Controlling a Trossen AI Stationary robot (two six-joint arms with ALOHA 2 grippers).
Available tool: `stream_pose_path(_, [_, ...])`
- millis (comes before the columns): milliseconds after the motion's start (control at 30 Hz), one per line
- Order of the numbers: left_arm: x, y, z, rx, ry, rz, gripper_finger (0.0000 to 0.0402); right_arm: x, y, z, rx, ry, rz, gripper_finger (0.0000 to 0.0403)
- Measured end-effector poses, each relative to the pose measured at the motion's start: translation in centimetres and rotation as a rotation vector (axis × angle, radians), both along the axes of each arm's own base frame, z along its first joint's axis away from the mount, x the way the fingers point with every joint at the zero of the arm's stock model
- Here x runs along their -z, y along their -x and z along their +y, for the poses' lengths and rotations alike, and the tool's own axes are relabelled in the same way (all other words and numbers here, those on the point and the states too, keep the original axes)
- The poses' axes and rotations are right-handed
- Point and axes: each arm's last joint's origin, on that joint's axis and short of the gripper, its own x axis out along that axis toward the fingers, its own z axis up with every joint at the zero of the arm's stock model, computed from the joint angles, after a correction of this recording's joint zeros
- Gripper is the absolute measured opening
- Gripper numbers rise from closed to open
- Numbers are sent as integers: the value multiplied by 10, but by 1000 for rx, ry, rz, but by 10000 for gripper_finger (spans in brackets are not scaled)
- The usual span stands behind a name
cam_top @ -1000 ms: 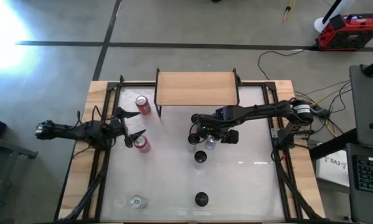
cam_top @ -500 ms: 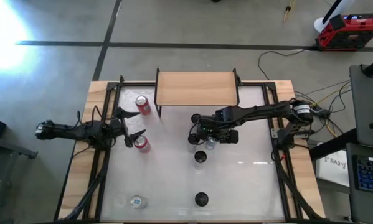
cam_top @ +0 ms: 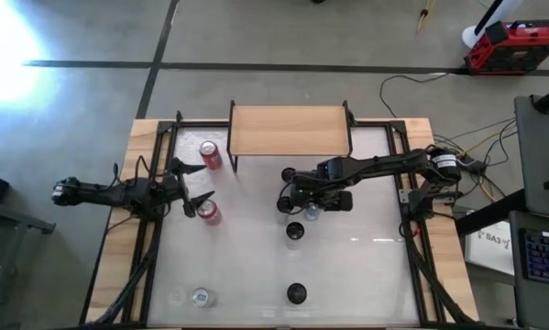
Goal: Place canned beverage on shelf
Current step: Put the top blue soda can on the shelf
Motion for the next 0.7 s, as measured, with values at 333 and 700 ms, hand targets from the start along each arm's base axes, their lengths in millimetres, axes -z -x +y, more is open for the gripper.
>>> stream_pose_path(333, [0, 0, 0, 0, 0, 0, 400, 0, 11, -20, 11, 30, 86, 272])
stream_pose_path(700, [0, 0, 0, 0, 0, 0, 400, -9, 19, -41, 2, 43, 63, 272])
